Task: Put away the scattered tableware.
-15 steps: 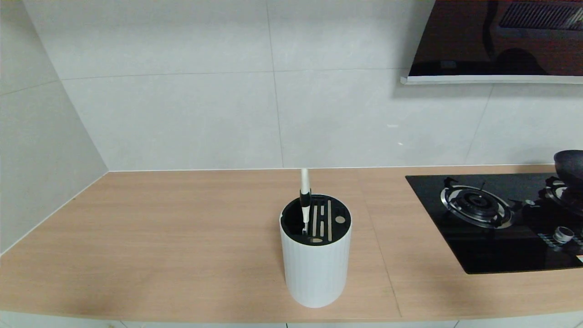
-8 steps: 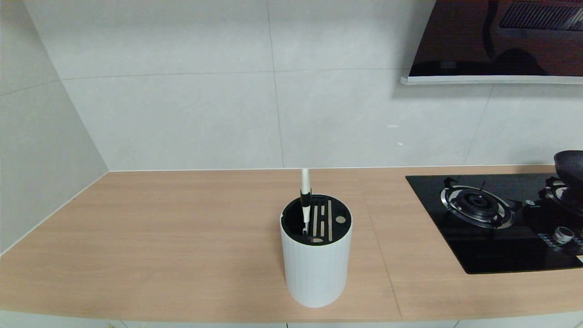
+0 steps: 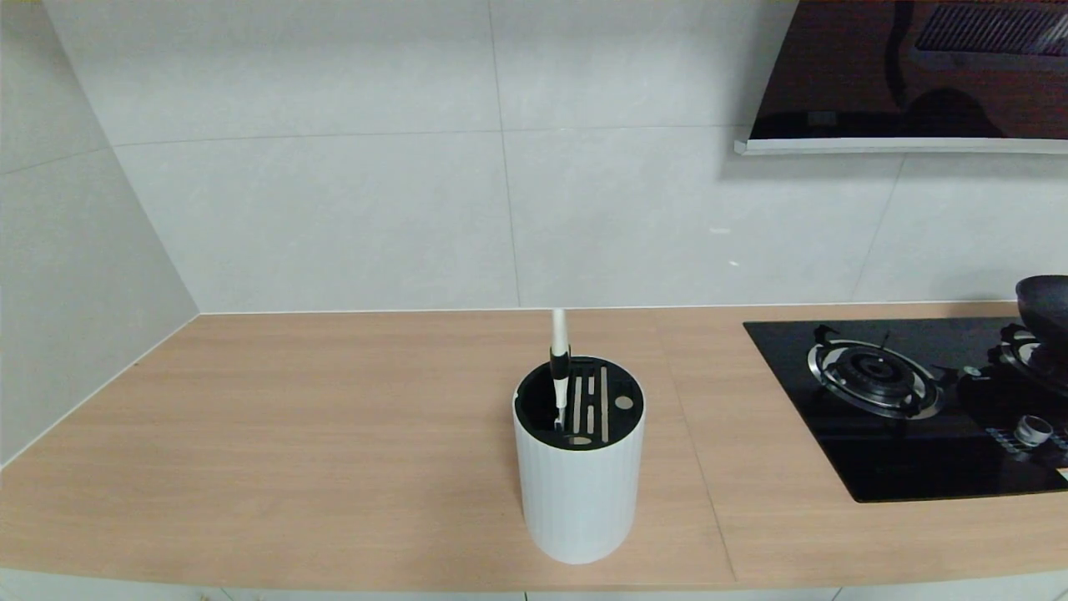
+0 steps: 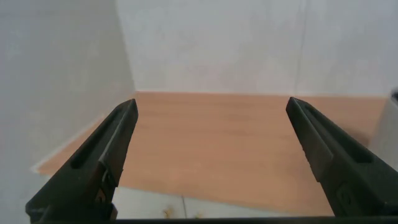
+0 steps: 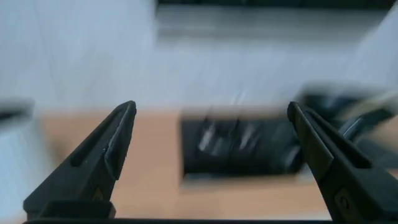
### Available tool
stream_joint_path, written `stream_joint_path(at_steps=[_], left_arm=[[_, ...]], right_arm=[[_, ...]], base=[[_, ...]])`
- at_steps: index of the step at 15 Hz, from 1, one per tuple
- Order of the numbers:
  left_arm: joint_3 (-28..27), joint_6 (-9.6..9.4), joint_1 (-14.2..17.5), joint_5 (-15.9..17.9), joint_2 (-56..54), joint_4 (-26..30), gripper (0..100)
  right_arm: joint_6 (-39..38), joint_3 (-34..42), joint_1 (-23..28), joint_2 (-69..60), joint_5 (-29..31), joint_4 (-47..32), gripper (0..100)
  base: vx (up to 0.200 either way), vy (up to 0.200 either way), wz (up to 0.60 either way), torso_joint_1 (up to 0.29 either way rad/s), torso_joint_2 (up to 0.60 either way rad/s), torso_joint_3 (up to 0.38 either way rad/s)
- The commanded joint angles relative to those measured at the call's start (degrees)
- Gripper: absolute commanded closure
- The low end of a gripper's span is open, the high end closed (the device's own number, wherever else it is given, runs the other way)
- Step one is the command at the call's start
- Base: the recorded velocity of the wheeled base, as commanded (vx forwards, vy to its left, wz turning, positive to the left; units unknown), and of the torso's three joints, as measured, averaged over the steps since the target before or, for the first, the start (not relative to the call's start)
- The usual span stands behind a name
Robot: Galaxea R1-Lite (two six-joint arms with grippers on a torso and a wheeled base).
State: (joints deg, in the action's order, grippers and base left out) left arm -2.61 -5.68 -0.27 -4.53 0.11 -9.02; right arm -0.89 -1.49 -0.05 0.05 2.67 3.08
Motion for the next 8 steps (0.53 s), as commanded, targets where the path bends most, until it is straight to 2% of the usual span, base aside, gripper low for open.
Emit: stream_joint_path(at_steps=[1, 2, 3, 4, 5, 8], left_arm=[[2.61, 0.58, 0.09, 0.93, -0.11, 3.84, 0], [2.17, 1.64, 0.09, 1.46, -0.11, 9.28, 0], [2.52, 4.36, 0.0, 2.95, -0.11, 9.11, 0], [2.61, 5.15, 0.0, 3.04, -0.11, 8.85, 0], [2.52, 5.86, 0.0, 3.04, -0.11, 9.02, 0], [2.52, 5.94, 0.0, 3.04, -0.11, 8.93, 0]], right_arm=[[0.01, 1.31, -0.04, -0.05, -0.56, -3.88, 0], [0.1, 1.4, -0.04, 0.04, -0.82, -3.17, 0], [0.19, 1.4, -0.04, 0.04, -1.26, -3.0, 0], [0.19, 1.49, -0.04, -0.05, -1.35, -3.0, 0], [0.19, 1.4, -0.04, -0.05, -1.35, -3.0, 0], [0.19, 1.49, -0.04, -0.05, -1.35, -3.0, 0]], base=[[0.0, 0.0, 0.0, 0.0, 0.0, 0.0], [0.0, 0.0, 0.0, 0.0, 0.0, 0.0], [0.0, 0.0, 0.0, 0.0, 0.0, 0.0], [0.0, 0.0, 0.0, 0.0, 0.0, 0.0], [0.0, 0.0, 0.0, 0.0, 0.0, 0.0], [0.0, 0.0, 0.0, 0.0, 0.0, 0.0]])
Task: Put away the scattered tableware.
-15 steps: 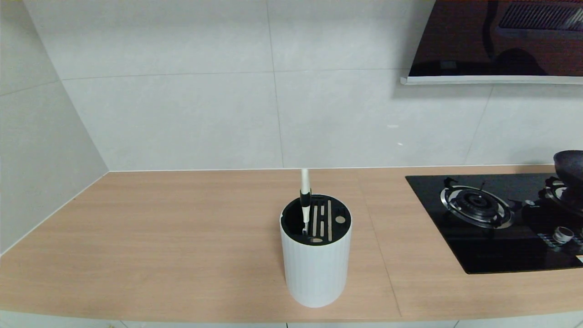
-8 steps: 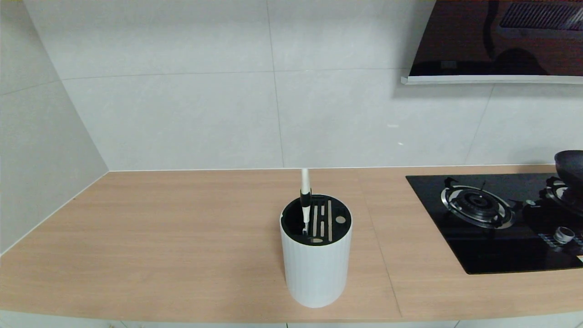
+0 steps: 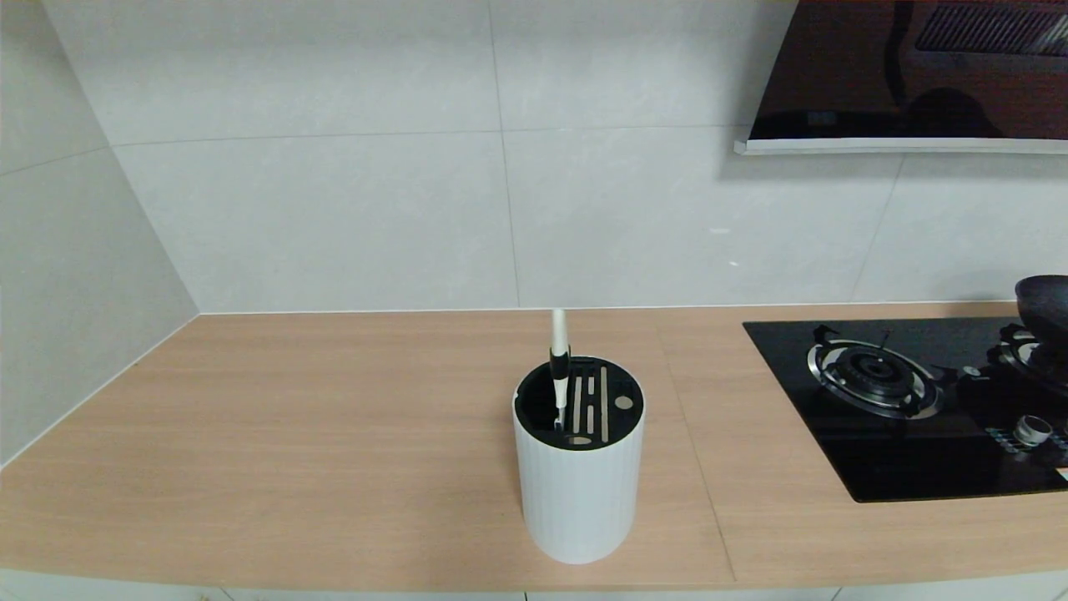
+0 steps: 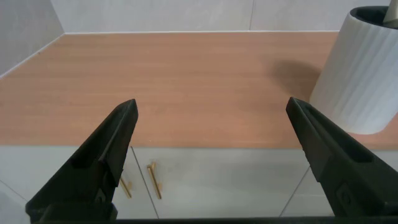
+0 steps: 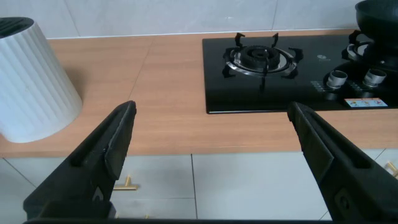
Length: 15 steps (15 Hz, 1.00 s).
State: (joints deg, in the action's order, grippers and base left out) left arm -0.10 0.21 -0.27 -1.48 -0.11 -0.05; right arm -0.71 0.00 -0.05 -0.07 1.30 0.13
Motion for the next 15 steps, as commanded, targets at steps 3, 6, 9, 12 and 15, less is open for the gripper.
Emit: stream_joint_path(at_steps=[3, 6, 9, 12, 15], left_arm=[[0.01, -0.03, 0.0, -0.02, 0.11, -0.04, 0], [0.01, 0.06, 0.0, -0.02, 0.11, -0.04, 0], [0.01, 0.06, 0.0, -0.02, 0.11, -0.04, 0], [0.01, 0.06, 0.0, -0.02, 0.11, -0.04, 0], [0.01, -0.03, 0.0, -0.02, 0.11, -0.04, 0]], right_arm=[[0.0, 0.0, -0.04, 0.07, 0.01, -0.05, 0], [-0.08, 0.0, -0.04, 0.07, 0.01, -0.05, 0], [-0.26, 0.0, -0.04, 0.07, 0.01, 0.04, 0], [-0.17, 0.0, -0.04, 0.07, 0.1, 0.04, 0], [-0.17, 0.0, -0.04, 0.07, 0.1, 0.04, 0]], base=[[0.0, 0.0, 0.0, 0.0, 0.0, 0.0], [0.0, 0.0, 0.0, 0.0, 0.0, 0.0], [0.0, 0.0, 0.0, 0.0, 0.0, 0.0], [0.0, 0.0, 0.0, 0.0, 0.0, 0.0], [0.0, 0.0, 0.0, 0.0, 0.0, 0.0]])
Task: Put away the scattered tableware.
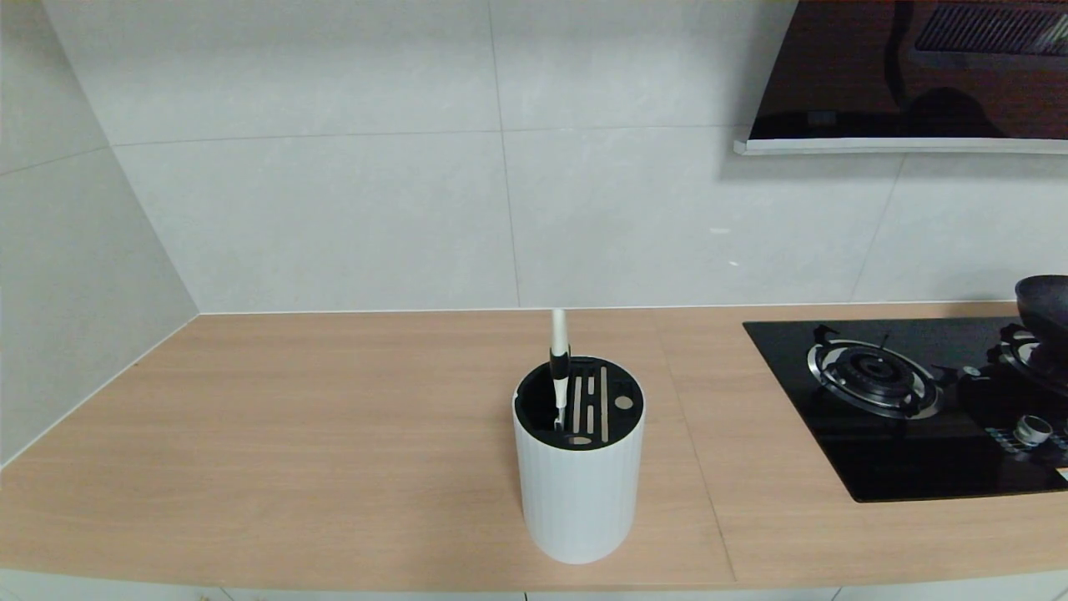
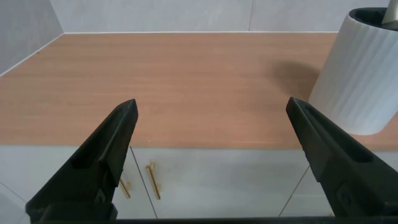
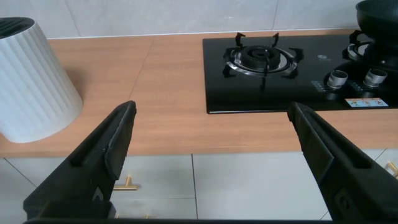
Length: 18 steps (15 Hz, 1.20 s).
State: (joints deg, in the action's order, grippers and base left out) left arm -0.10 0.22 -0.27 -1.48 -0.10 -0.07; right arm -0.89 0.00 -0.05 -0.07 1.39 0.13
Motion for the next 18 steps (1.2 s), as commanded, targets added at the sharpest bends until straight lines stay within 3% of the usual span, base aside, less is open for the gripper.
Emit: stream_joint_path(at_steps=[1, 18], left_arm=[[0.01, 0.04, 0.0, -0.02, 0.1, -0.01, 0], [0.01, 0.04, 0.0, -0.02, 0.1, -0.01, 0]], right_arm=[[0.01, 0.0, -0.04, 0.07, 0.02, 0.04, 0], [0.01, 0.0, -0.04, 0.07, 0.02, 0.04, 0]], base=[[0.0, 0.0, 0.0, 0.0, 0.0, 0.0], [0.0, 0.0, 0.0, 0.0, 0.0, 0.0]])
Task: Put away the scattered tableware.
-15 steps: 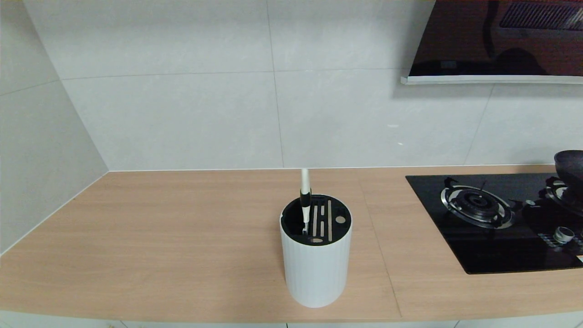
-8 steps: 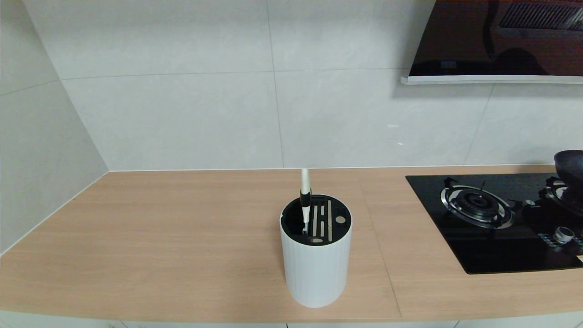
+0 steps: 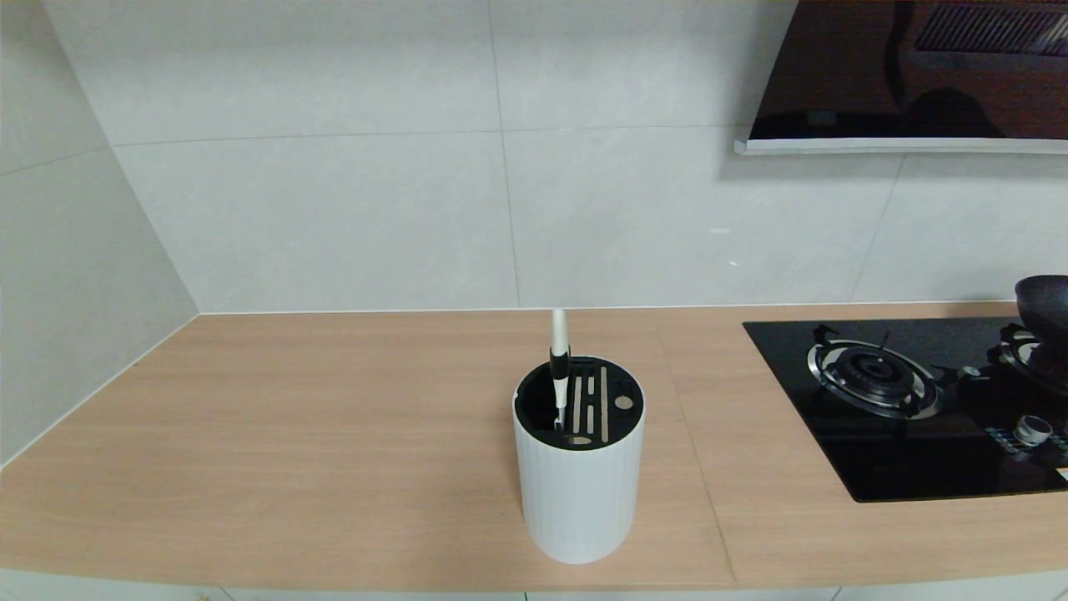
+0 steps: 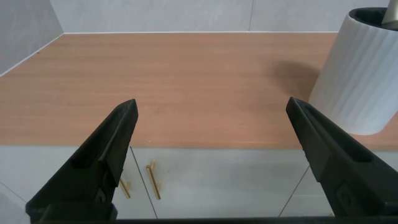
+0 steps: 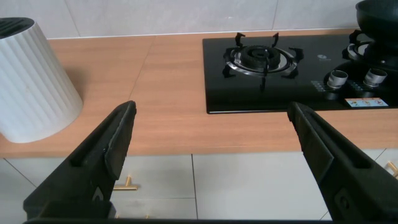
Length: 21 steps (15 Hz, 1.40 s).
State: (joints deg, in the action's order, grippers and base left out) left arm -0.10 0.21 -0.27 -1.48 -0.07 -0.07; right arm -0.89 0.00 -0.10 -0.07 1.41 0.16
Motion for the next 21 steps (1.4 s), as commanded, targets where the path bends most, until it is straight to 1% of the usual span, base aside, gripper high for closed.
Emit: stream_joint_path(at_steps=[1, 21], left_arm=[[0.01, 0.06, 0.0, -0.02, 0.07, -0.01, 0], [0.01, 0.06, 0.0, -0.02, 0.07, -0.01, 0]], right_arm=[[0.01, 0.0, 0.01, 0.07, -0.01, 0.02, 0], [0.01, 0.0, 0.01, 0.07, -0.1, 0.02, 0]], base=[[0.0, 0.0, 0.0, 0.0, 0.0, 0.0], [0.0, 0.0, 0.0, 0.0, 0.0, 0.0]])
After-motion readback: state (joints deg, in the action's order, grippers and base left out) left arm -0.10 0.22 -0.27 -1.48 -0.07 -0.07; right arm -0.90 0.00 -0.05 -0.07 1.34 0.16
